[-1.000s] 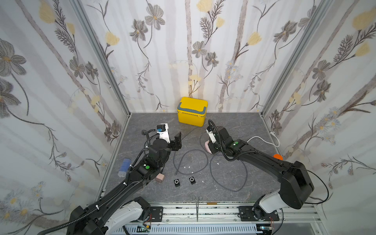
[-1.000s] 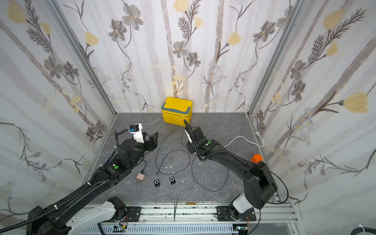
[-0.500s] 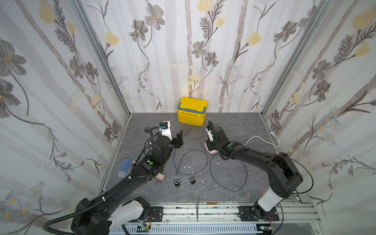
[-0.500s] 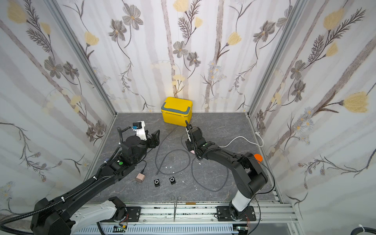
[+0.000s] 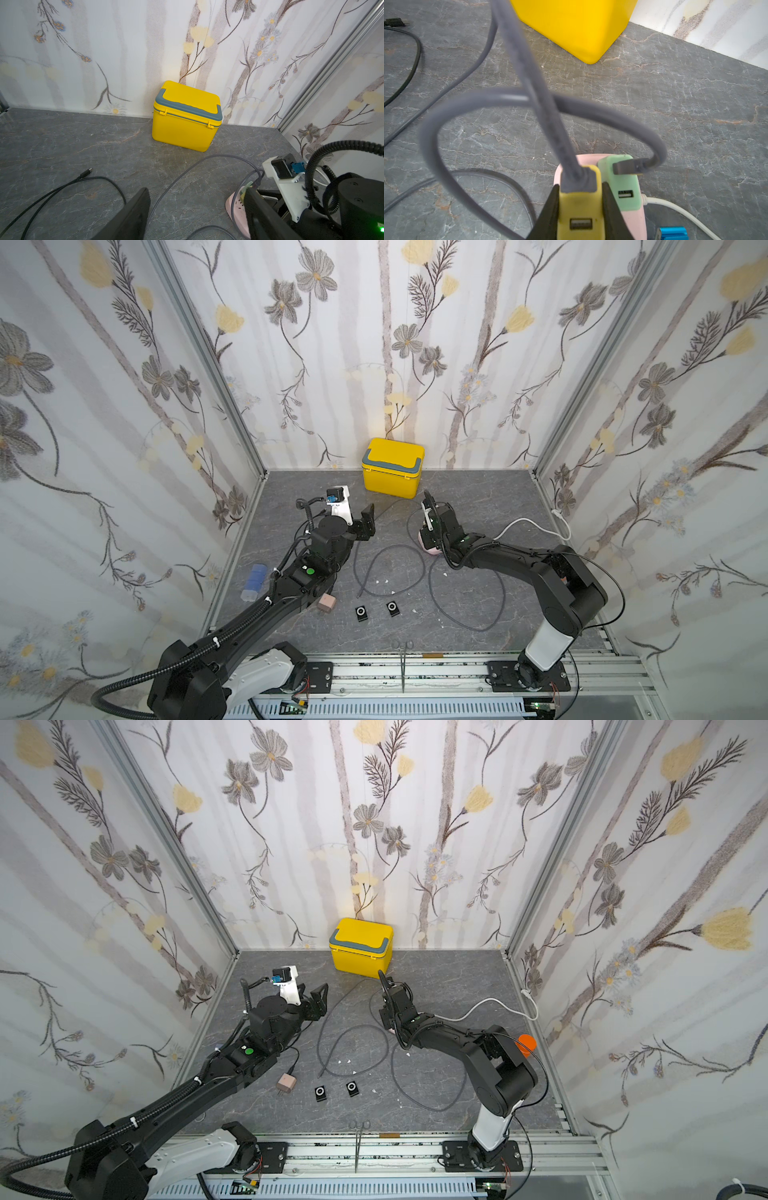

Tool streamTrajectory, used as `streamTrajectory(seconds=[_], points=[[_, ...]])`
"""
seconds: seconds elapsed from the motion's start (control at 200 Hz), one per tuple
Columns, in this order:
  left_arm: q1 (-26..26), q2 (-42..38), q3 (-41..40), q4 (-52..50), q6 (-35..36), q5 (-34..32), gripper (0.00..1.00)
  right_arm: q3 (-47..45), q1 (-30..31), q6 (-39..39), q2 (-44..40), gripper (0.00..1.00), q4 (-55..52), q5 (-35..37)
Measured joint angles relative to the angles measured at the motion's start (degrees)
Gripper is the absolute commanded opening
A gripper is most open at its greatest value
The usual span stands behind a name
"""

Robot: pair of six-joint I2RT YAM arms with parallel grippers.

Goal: Charge mp3
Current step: Insert the plug into the socket.

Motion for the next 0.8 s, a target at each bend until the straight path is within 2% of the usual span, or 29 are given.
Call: streamTrajectory(seconds=[0.799], points=[[0.00, 1.70, 0.00, 0.59, -1.57, 2.69, 0.73, -5.51, -0.83, 1.03, 0.96, 0.00, 11.37, 1.14]])
